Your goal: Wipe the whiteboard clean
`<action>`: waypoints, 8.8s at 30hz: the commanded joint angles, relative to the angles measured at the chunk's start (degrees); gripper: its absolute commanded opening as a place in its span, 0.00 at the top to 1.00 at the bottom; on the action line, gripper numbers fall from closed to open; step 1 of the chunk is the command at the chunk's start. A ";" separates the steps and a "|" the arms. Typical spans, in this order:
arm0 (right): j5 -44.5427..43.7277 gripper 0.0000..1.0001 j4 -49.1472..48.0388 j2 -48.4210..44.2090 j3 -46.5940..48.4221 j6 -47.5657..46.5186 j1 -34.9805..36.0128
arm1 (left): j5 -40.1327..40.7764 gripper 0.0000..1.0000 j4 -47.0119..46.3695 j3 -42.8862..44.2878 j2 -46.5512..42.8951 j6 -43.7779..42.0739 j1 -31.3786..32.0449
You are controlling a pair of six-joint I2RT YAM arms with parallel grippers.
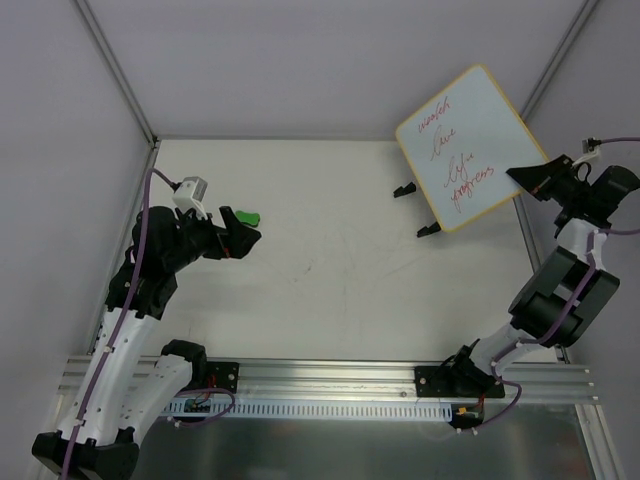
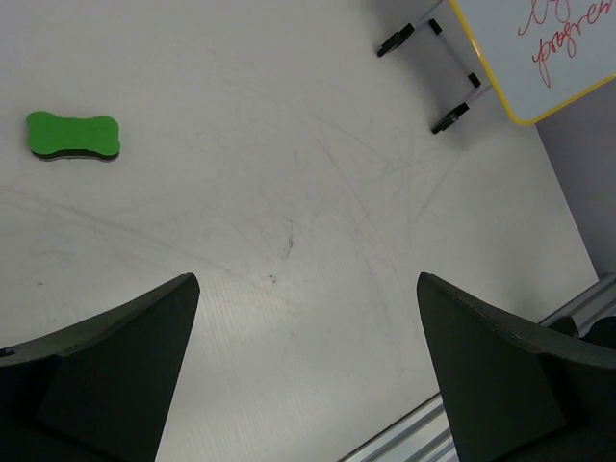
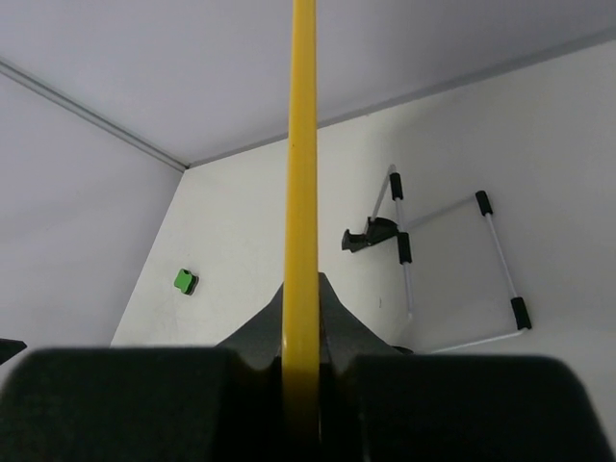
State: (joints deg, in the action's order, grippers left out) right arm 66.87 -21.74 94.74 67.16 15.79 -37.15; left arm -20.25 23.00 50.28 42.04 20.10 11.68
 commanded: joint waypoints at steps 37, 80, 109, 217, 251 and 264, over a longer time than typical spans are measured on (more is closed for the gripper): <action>-16.42 1.00 -35.05 -12.21 -31.56 8.47 30.11 | 22.80 0.01 -5.07 -6.43 10.07 -2.43 0.45; -22.13 1.00 -20.01 -9.22 -29.54 -1.64 33.89 | 30.28 0.01 -12.90 20.11 60.43 -3.37 0.53; -21.26 1.00 -20.01 -9.05 -29.71 -1.38 33.89 | 25.35 0.05 -4.20 28.11 69.31 -13.77 0.36; -17.04 1.00 -19.92 -5.62 -29.19 -1.55 49.01 | 27.19 0.77 -22.74 10.99 60.88 22.88 8.71; -16.69 1.00 -20.89 -6.14 -29.19 -1.73 52.44 | 23.06 0.84 -29.43 28.91 67.64 29.12 8.71; -17.39 1.00 -20.80 -6.76 -29.89 -2.61 52.53 | 21.13 0.90 -20.90 21.36 66.16 30.08 3.08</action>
State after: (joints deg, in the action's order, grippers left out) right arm 44.66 -43.03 89.30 37.39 21.43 13.28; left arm 3.01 -2.28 74.63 107.61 49.82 14.17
